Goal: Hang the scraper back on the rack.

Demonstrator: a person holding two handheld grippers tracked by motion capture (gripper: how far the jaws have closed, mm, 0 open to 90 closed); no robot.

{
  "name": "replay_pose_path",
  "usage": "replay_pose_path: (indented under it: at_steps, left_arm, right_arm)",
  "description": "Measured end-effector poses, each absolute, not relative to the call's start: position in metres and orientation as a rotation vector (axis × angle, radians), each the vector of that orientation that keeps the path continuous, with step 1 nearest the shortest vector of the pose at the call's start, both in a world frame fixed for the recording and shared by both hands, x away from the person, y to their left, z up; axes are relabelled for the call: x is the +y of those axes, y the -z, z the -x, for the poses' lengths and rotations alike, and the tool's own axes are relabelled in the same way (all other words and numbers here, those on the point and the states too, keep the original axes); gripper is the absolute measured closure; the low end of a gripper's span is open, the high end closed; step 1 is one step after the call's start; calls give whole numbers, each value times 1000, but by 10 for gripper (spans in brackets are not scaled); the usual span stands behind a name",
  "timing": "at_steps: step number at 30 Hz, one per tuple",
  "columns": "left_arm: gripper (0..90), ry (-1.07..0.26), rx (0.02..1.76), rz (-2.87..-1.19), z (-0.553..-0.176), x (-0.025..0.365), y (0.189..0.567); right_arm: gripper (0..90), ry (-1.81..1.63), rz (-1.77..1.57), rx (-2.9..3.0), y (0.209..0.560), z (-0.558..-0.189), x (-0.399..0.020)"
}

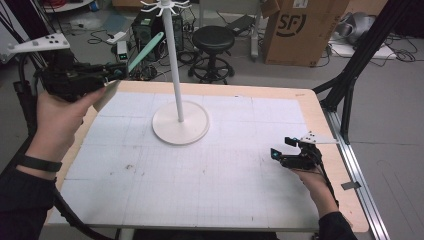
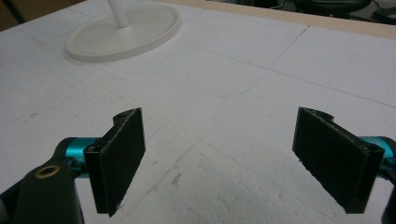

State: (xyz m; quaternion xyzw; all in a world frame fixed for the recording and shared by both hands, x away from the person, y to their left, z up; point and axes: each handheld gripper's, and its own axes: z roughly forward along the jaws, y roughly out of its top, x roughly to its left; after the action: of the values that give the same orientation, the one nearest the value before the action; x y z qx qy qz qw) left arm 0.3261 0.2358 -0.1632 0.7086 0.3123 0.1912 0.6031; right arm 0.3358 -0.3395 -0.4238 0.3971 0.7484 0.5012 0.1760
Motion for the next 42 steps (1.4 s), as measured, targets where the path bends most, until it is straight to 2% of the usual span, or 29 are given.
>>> replay_pose_path:
  at_steps: [19,42]
  left_arm:
    - [807,-438,713,-1637,-339,242,134]
    - [807,-461,734,-1679,-346,242,138]
  right_arm:
    - [161,-1423,-1123,2126,425,-337,-340]
    - [162,-1423,-1124,2132,425,-337,-340]
